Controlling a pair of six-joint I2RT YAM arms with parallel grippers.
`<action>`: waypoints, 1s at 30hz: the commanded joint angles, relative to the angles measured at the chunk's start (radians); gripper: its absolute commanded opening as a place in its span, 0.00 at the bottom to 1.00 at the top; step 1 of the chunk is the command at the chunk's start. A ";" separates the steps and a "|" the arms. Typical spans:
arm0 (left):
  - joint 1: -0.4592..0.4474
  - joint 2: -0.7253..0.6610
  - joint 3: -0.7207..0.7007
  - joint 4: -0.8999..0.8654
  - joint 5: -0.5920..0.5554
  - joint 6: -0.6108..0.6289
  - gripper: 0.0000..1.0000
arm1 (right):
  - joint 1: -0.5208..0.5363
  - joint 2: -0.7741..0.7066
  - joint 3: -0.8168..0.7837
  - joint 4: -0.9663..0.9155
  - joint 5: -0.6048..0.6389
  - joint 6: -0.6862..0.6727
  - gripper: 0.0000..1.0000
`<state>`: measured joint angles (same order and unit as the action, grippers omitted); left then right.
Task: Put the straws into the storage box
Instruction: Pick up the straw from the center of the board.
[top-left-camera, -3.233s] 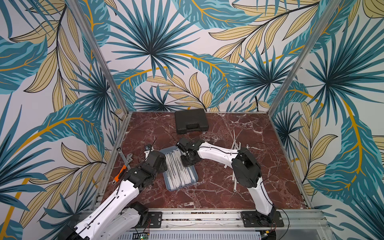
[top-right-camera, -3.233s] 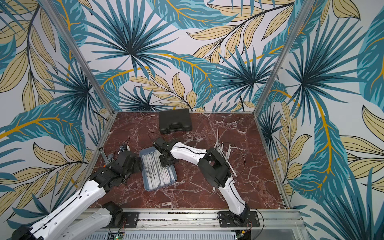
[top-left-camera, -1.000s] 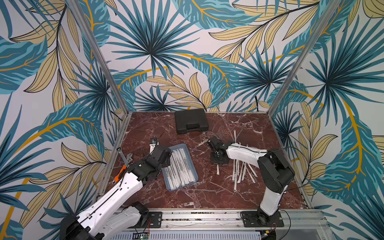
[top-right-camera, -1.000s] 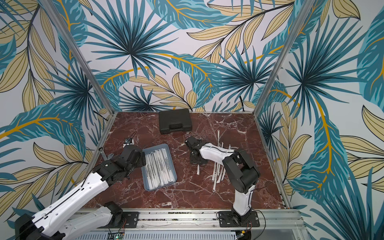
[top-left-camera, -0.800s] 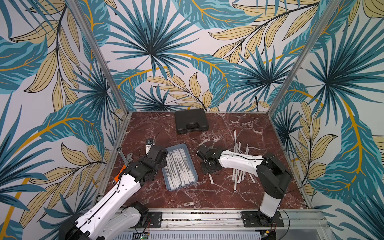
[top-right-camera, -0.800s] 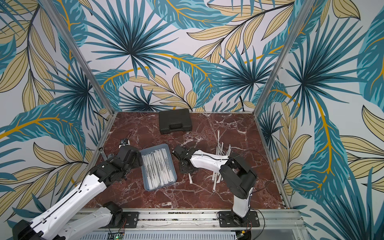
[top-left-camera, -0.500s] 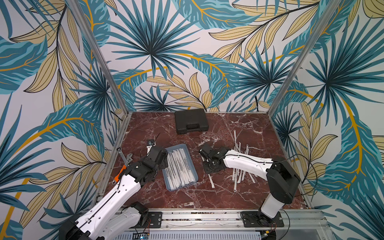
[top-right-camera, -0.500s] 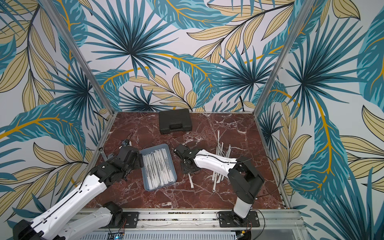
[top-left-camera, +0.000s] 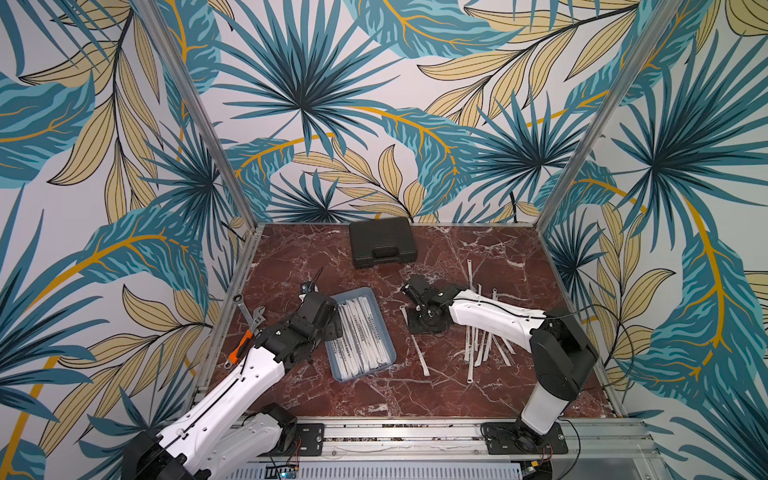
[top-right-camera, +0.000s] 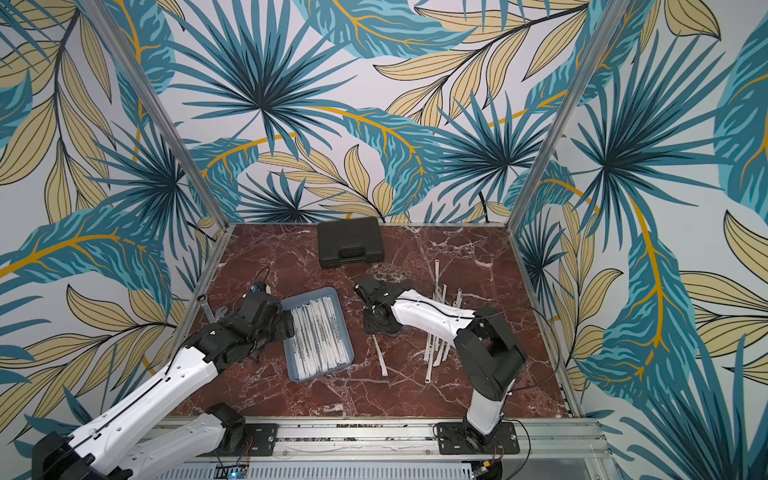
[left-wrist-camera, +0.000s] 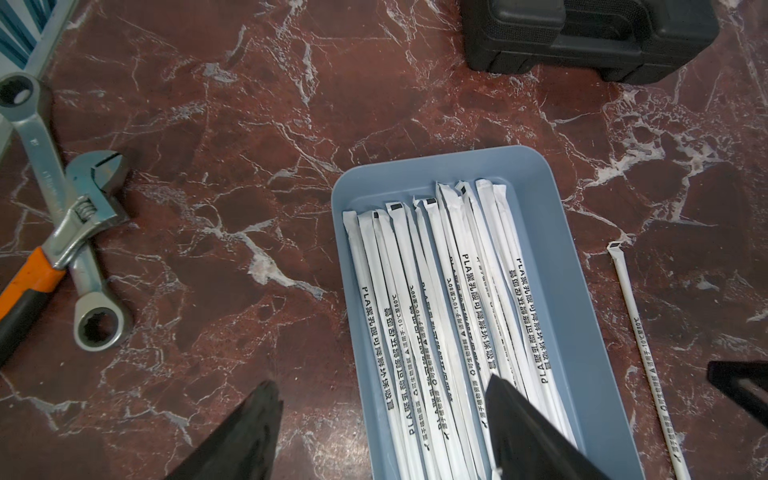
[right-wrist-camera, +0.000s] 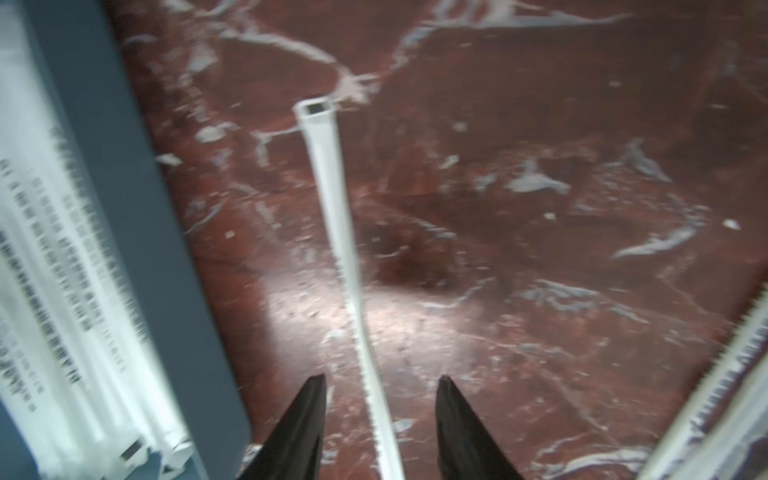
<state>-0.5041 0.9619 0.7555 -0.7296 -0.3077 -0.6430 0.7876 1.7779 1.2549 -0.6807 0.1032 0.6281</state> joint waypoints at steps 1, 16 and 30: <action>0.000 -0.019 -0.035 0.013 -0.019 -0.009 0.82 | 0.010 0.050 -0.009 -0.056 0.023 -0.047 0.43; 0.000 -0.018 -0.024 -0.004 -0.025 0.001 0.82 | 0.010 0.187 0.025 -0.027 0.053 -0.091 0.17; 0.176 -0.168 0.079 -0.179 -0.152 0.049 0.83 | 0.187 0.094 0.321 -0.134 0.017 -0.001 0.07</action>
<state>-0.3595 0.8204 0.7750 -0.8516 -0.4305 -0.5957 0.9318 1.8538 1.5219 -0.7944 0.1513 0.5690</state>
